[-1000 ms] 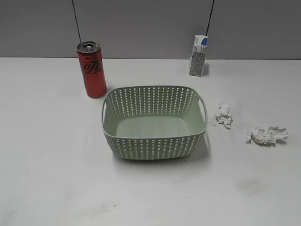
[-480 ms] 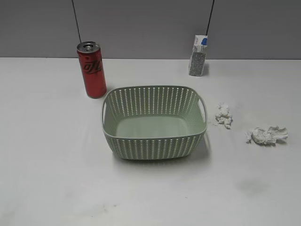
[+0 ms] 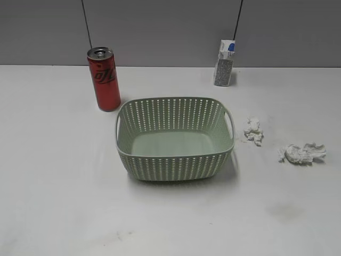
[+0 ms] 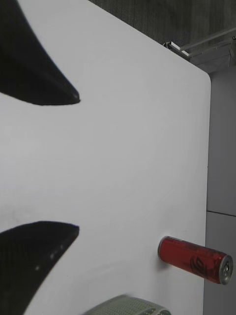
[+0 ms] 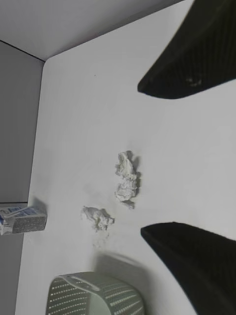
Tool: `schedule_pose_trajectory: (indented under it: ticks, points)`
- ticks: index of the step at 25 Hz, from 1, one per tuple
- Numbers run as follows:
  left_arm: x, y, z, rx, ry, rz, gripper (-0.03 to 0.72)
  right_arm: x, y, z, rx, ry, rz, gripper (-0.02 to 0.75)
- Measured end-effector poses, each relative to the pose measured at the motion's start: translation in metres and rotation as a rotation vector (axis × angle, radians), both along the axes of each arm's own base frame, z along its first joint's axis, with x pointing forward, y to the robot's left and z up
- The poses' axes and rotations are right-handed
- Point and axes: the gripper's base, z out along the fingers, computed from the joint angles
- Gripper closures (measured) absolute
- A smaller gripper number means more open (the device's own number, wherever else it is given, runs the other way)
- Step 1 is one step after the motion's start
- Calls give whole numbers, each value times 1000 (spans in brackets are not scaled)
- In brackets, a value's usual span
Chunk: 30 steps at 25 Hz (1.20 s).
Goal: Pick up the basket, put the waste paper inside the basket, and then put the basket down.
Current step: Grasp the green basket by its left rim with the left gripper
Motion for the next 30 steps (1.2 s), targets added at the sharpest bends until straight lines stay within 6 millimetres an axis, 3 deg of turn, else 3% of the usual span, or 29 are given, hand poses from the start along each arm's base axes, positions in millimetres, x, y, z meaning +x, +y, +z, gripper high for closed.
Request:
schedule_pose_trajectory:
  ticks: [7,14,17,21,25,30]
  points:
    - [0,0,0,0,0,0,133,33,2,15,25,-2,-4,146]
    - [0,-1,1,-13,-6,-8,133,34,2,17,25,3,-4,146]
    - [5,-5,14,-61,-35,-35,133,33,2,15,25,18,-3,146]
    - [40,-13,44,-164,33,-84,133,33,2,14,25,32,-1,146]
    - [94,-19,67,-216,181,-117,133,32,2,14,26,40,0,146]
    - [163,-33,72,-226,370,-207,133,32,2,13,26,42,0,146]
